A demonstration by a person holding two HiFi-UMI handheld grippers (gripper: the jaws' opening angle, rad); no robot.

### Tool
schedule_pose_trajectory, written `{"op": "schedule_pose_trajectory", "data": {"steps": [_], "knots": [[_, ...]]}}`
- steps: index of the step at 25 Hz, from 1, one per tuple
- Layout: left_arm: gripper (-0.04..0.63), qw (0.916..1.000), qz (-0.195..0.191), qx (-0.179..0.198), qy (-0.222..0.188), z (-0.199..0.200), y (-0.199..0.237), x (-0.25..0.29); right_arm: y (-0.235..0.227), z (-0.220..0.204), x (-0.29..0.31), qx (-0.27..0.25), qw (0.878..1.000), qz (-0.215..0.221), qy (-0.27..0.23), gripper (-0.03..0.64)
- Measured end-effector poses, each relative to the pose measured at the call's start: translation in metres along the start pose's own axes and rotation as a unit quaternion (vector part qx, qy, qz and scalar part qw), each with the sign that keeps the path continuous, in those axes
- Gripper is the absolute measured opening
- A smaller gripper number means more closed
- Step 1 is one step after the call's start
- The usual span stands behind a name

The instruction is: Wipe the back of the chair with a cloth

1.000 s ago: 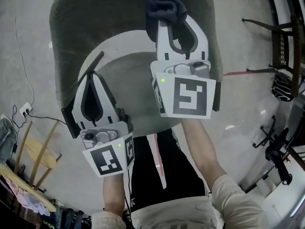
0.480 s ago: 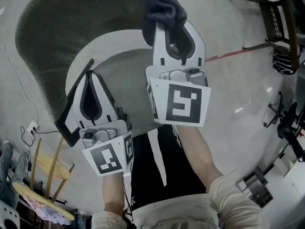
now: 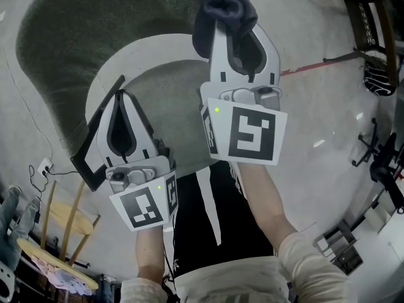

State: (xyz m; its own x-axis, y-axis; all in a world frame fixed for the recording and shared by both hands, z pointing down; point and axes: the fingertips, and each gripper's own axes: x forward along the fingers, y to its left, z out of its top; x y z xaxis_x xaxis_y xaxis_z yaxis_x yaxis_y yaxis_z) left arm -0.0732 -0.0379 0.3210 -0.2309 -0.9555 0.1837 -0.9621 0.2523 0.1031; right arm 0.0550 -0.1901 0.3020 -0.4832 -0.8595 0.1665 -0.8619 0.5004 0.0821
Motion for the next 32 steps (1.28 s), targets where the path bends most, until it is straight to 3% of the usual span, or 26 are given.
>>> {"op": "schedule_pose_trajectory", "data": {"steps": [6, 12, 16, 25, 32], "knots": [[0.015, 0.9992, 0.039, -0.001, 0.0, -0.004, 0.018, -0.019, 0.036, 0.014, -0.005, -0.005, 0.998, 0.066, -0.015, 0.06], [0.015, 0.9951, 0.098, -0.006, -0.009, -0.001, 0.051, -0.051, 0.112, 0.026, -0.008, -0.003, 0.985, 0.167, -0.032, 0.06], [0.015, 0.9884, 0.151, -0.013, -0.011, -0.006, 0.082, -0.078, 0.175, 0.024, -0.022, 0.033, 0.968, 0.249, -0.026, 0.06], [0.015, 0.9621, 0.27, -0.038, -0.008, -0.033, 0.133, -0.15, 0.291, -0.016, -0.069, 0.001, 0.915, 0.403, -0.008, 0.06], [0.015, 0.9481, 0.311, -0.066, -0.016, -0.05, 0.147, -0.173, 0.332, -0.047, -0.101, -0.026, 0.885, 0.465, 0.011, 0.06]]}}
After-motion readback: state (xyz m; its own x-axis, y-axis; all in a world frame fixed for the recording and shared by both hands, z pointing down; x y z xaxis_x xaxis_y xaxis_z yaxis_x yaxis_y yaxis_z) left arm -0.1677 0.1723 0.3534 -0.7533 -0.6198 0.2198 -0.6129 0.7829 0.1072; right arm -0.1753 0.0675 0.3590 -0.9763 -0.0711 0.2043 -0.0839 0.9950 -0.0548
